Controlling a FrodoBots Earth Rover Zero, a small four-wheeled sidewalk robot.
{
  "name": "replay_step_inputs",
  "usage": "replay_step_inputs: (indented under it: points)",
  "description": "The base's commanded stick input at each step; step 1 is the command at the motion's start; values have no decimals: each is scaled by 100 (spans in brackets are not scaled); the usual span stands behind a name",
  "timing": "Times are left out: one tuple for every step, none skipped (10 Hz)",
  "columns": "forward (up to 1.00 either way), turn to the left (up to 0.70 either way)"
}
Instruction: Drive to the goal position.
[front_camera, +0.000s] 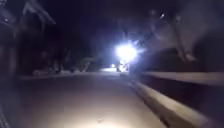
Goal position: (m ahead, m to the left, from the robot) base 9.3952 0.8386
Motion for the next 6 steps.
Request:
replay_step_inputs:
  points:
    - [70,-3]
    - [70,-11]
    - [70,-23]
    - [70,-34]
    - [70,-8]
    - [70,0]
